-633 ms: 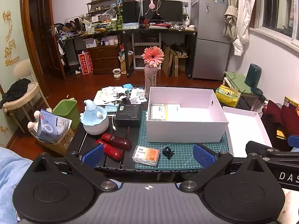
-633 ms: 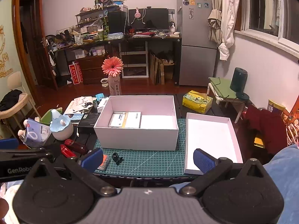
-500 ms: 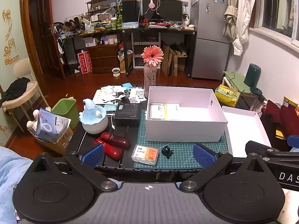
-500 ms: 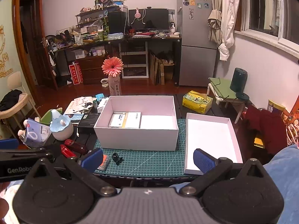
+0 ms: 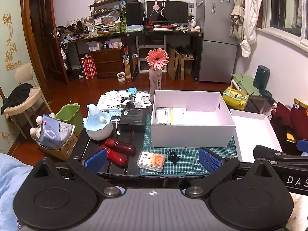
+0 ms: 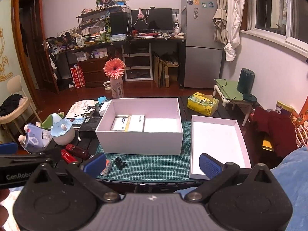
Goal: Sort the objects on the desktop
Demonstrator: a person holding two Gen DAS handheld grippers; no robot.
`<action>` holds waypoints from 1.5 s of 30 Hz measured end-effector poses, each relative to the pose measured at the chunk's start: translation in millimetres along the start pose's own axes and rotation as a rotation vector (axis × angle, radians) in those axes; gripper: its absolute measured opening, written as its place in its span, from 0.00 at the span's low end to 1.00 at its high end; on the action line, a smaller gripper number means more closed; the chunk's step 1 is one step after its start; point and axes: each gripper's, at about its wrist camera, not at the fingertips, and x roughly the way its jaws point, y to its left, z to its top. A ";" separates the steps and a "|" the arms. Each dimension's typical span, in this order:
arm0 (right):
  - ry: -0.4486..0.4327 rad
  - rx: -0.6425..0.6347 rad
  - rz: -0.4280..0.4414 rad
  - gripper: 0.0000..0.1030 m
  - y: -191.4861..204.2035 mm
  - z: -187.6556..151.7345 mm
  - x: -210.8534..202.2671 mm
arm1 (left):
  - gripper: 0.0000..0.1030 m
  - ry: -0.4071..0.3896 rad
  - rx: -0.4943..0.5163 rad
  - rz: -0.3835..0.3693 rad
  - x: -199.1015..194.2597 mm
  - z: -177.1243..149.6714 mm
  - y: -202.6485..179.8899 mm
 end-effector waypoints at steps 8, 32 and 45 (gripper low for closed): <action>-0.002 -0.012 0.001 1.00 2.4 -2.3 2.0 | 0.99 -0.007 -0.002 0.005 -0.3 0.3 1.5; 0.000 -0.011 0.001 1.00 1.5 -5.1 4.6 | 0.99 -0.010 0.000 0.004 1.3 -0.5 3.1; -0.003 -0.017 0.000 1.00 2.3 -2.3 4.1 | 0.99 -0.012 -0.004 0.009 0.7 1.0 0.0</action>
